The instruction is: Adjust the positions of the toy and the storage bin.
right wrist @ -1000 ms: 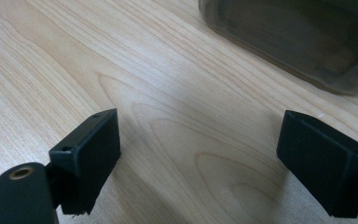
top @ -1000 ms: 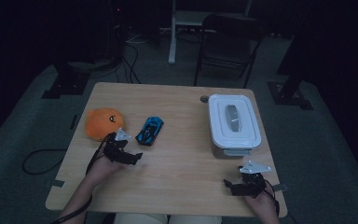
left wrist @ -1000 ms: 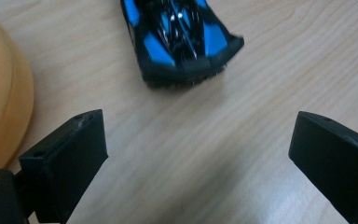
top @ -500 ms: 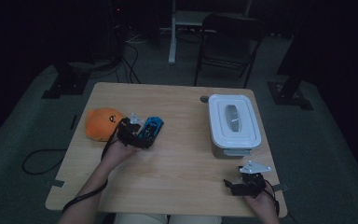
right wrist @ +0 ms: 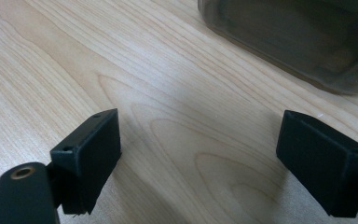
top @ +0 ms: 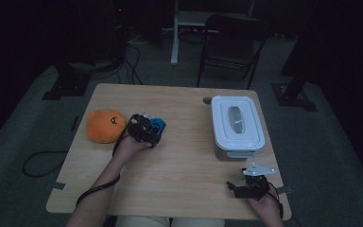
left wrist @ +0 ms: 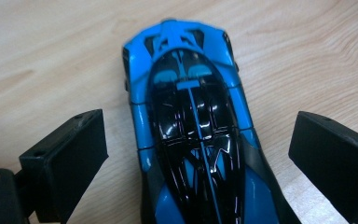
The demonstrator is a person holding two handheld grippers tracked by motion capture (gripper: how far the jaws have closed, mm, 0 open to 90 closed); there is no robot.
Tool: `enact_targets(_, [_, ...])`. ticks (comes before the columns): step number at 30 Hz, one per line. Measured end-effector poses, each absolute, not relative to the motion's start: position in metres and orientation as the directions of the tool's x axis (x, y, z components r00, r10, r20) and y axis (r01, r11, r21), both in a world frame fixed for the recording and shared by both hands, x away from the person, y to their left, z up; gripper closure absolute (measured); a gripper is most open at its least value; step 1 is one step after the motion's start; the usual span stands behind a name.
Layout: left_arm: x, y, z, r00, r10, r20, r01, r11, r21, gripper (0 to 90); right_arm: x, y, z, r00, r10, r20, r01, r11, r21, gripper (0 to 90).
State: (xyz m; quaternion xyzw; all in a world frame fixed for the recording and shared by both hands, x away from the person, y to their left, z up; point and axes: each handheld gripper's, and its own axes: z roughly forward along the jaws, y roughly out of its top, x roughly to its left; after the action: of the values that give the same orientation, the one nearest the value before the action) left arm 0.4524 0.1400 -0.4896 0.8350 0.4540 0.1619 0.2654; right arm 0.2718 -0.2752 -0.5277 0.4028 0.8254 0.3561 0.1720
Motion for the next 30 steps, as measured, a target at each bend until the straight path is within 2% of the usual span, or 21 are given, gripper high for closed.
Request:
enact_targets(10, [0.46, 0.135, -0.495, 0.532, 0.847, 0.021, 0.689, -0.447, 0.57, 7.3, 0.272, -0.275, -0.528, -0.615, 0.789, 0.003, 0.543, 0.42, 0.727, 13.7])
enact_targets(12, [0.461, 0.135, -0.496, 0.532, 0.846, 0.011, 0.691, -0.442, 0.572, 15.9, 0.272, -0.275, -0.528, -0.614, 0.789, 0.003, 0.543, 0.42, 0.727, 13.7])
enact_targets(18, [0.46, 0.132, -0.501, 0.533, 0.845, 0.044, 0.693, -0.466, 0.55, 16.4, 0.272, -0.275, -0.528, -0.613, 0.79, 0.003, 0.543, 0.418, 0.728, 14.0])
enact_targets(19, [0.46, 0.132, -0.501, 0.538, 0.842, 0.046, 0.69, -0.471, 0.55, 20.8, 0.272, -0.275, -0.528, -0.613, 0.79, 0.003, 0.543, 0.418, 0.728, 14.0])
enact_targets(22, [0.459, 0.131, -0.501, 0.546, 0.836, 0.062, 0.679, -0.484, 0.551, 21.3, 0.272, -0.275, -0.528, -0.613, 0.79, 0.003, 0.543, 0.418, 0.728, 14.0])
enact_targets(30, [0.458, 0.133, -0.5, 0.548, 0.835, 0.052, 0.678, -0.48, 0.557, 25.2, 0.272, -0.275, -0.528, -0.612, 0.791, 0.003, 0.544, 0.418, 0.728, 14.1])
